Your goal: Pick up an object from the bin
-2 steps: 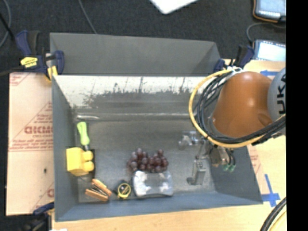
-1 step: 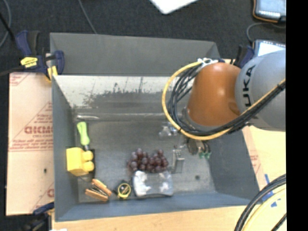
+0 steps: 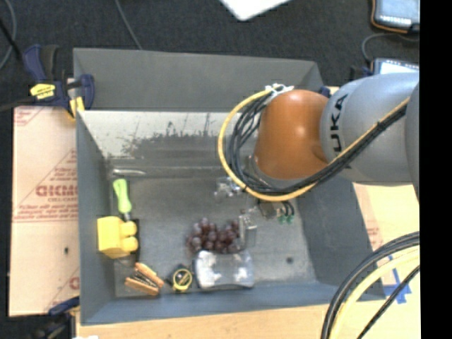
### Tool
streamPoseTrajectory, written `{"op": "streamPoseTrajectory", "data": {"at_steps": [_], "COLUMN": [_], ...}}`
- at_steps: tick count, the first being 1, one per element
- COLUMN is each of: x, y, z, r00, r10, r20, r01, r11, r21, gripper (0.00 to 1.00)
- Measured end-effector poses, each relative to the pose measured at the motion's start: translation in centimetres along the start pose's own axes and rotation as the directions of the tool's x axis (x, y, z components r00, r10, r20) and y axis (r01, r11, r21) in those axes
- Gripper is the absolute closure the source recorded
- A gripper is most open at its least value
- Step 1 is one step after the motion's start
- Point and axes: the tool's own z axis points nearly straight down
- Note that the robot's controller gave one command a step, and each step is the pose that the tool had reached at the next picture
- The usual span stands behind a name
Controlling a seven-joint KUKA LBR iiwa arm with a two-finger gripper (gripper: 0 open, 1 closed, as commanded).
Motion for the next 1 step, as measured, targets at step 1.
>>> {"op": "streamPoseTrajectory", "data": {"at_steps": [1], "x": [0.94], "y": [0.81], "z": [3.97], "r00": [0.997], "r10": [-0.08], "r20": [0.002], "r01": [0.08], "r11": [0.997], "r21": [0.005], "gripper": [0.0]}}
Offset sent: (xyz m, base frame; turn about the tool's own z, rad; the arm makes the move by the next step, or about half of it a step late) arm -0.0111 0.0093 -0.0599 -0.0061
